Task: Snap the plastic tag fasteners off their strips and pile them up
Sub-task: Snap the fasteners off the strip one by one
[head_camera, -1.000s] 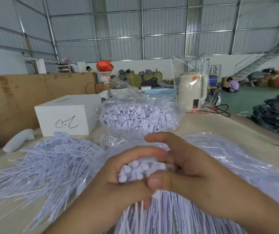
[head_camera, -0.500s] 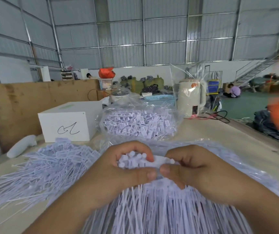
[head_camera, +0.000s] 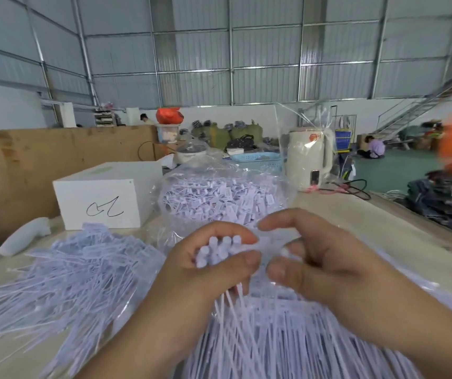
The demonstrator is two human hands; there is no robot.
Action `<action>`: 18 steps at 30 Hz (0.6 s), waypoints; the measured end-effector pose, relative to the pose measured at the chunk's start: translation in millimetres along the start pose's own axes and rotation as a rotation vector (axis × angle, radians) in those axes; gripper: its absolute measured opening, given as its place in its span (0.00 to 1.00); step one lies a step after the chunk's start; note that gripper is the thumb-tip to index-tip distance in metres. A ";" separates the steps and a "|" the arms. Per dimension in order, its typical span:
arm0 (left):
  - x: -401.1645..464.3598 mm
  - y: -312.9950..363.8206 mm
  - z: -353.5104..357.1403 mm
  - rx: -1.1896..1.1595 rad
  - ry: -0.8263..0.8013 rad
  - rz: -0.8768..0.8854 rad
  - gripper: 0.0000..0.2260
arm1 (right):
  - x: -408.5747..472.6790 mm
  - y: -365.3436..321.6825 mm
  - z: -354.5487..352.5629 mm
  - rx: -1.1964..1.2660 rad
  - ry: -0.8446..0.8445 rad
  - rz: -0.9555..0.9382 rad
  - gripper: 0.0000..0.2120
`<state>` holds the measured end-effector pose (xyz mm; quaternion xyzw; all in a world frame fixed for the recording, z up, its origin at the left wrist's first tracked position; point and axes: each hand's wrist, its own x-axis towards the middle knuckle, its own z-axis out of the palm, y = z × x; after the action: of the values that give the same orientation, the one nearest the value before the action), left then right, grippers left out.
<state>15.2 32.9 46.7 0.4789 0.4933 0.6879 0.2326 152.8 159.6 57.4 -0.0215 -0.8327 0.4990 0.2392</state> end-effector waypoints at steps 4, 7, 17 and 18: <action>-5.6 9.6 -9.0 0.103 -0.188 -0.062 0.15 | -0.3 3.2 9.8 0.066 -0.201 0.014 0.30; -5.9 14.1 -16.3 0.105 -0.363 -0.157 0.12 | 0.9 1.4 14.3 0.030 -0.100 0.031 0.35; -3.4 16.3 -22.1 0.135 -0.481 -0.222 0.12 | 1.6 3.1 10.4 -0.135 -0.055 0.046 0.22; -3.5 15.0 -22.9 0.140 -0.501 -0.234 0.12 | 1.6 3.4 11.0 -0.137 -0.067 0.053 0.22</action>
<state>-1.4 13.7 57.5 0.5887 0.5185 0.4810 0.3914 146.1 152.8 50.9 -0.0430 -0.8715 0.4476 0.1958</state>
